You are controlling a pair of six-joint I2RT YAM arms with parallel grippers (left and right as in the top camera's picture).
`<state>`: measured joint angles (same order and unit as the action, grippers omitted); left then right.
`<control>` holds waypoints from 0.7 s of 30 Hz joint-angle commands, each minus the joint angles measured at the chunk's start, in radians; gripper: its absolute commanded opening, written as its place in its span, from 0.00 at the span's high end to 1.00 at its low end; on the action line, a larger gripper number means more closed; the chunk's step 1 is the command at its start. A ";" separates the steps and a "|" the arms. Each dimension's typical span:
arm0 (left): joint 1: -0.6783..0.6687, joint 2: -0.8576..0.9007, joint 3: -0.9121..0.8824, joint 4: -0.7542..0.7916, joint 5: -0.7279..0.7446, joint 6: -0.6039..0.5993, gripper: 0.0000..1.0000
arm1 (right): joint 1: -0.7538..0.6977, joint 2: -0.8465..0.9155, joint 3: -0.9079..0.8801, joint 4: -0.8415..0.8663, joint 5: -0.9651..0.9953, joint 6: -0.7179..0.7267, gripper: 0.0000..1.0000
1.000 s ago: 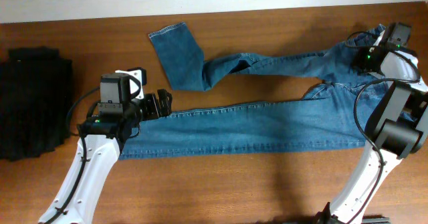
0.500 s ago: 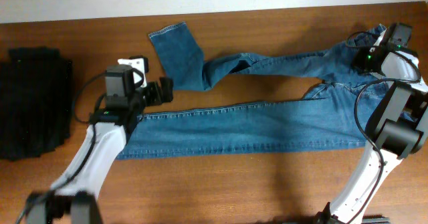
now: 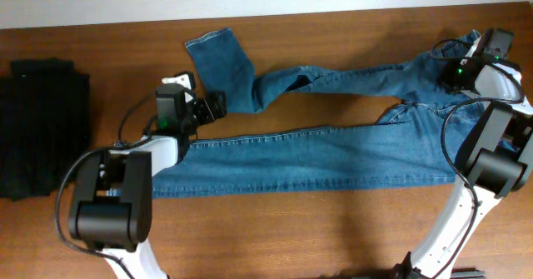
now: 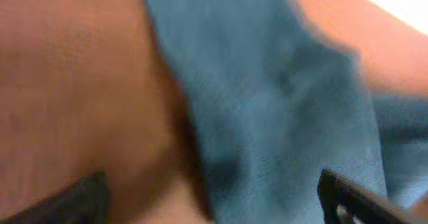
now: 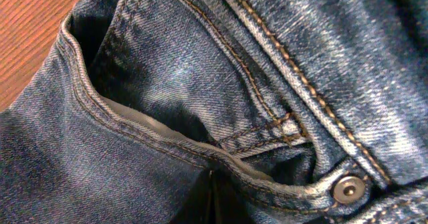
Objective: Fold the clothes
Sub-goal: 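Move the left gripper to the back leg hem near the top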
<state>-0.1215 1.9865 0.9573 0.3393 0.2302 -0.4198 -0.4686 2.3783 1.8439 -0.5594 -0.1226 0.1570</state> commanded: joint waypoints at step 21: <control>-0.095 0.164 0.681 -0.830 -0.346 0.066 0.02 | 0.035 0.082 -0.039 -0.035 -0.023 0.000 0.96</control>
<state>-0.2150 2.0689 1.6409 -0.4835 -0.0662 -0.3481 -0.4671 2.3783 1.8439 -0.5598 -0.1211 0.1570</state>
